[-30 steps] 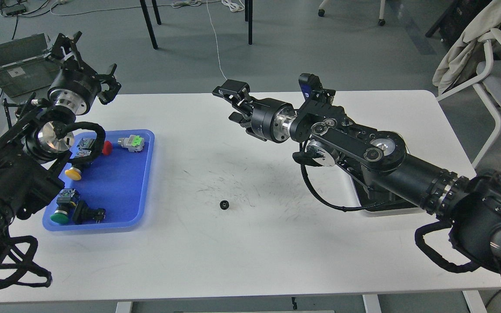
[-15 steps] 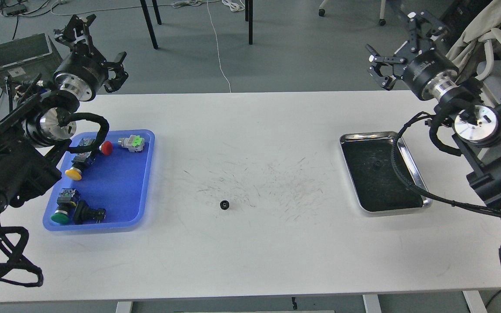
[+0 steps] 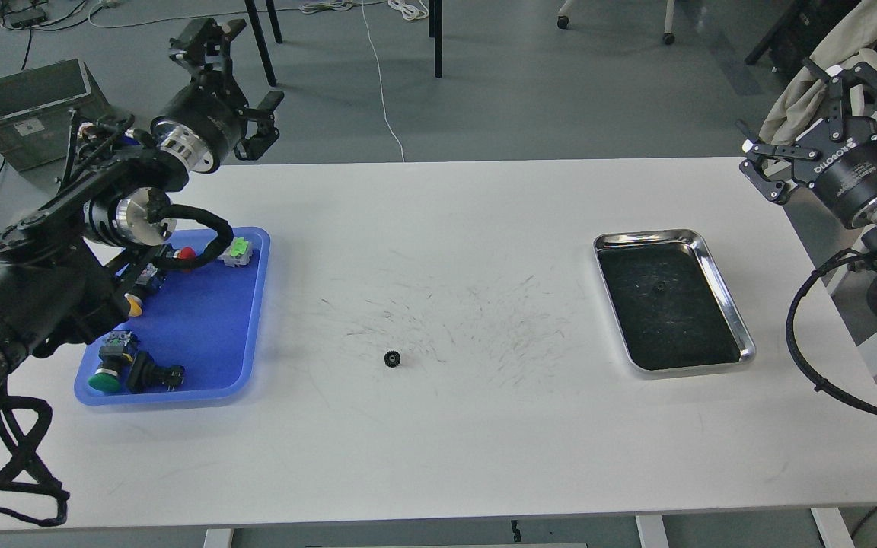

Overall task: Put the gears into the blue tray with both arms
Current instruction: 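Reach the left gripper to the black part on the table and grasp it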

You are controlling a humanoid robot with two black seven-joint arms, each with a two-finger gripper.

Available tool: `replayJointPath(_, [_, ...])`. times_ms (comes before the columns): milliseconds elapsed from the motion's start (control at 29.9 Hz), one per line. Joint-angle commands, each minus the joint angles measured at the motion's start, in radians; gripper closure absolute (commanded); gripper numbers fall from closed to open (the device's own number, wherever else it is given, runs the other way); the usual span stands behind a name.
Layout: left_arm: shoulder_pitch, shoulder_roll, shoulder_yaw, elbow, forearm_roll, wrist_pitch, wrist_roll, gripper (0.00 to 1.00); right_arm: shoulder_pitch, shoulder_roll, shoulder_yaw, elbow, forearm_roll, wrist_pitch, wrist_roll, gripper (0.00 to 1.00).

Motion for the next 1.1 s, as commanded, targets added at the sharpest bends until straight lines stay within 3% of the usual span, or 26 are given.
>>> replayJointPath(0, [0.006,0.123,0.199,-0.292,0.141,0.073,-0.002,0.01,-0.002,0.004,0.0,-0.009,0.001,-0.001,0.0,0.13])
replayJointPath(201, [0.023,0.268,0.324,-0.584,0.673,0.102,0.007,0.01,-0.002,0.007,-0.005,-0.044,0.001,-0.001,0.0,0.12])
replayJointPath(334, [0.106,0.259,0.332,-0.616,1.089,0.164,0.009,0.02,-0.006,0.007,-0.005,-0.076,0.004,-0.002,0.006,0.12])
replayJointPath(635, [0.227,0.058,0.327,-0.391,1.683,0.243,0.015,0.02,-0.039,0.041,-0.008,-0.147,0.005,-0.004,0.009,0.12])
replayJointPath(969, [0.268,-0.016,0.327,-0.207,1.791,0.297,0.023,0.05,-0.04,0.051,-0.016,-0.147,0.005,-0.019,0.009,0.08])
replayJointPath(1070, [0.288,-0.016,0.323,-0.205,1.806,0.306,0.024,0.13,-0.045,0.051,-0.017,-0.145,0.005,-0.019,0.009,0.08])
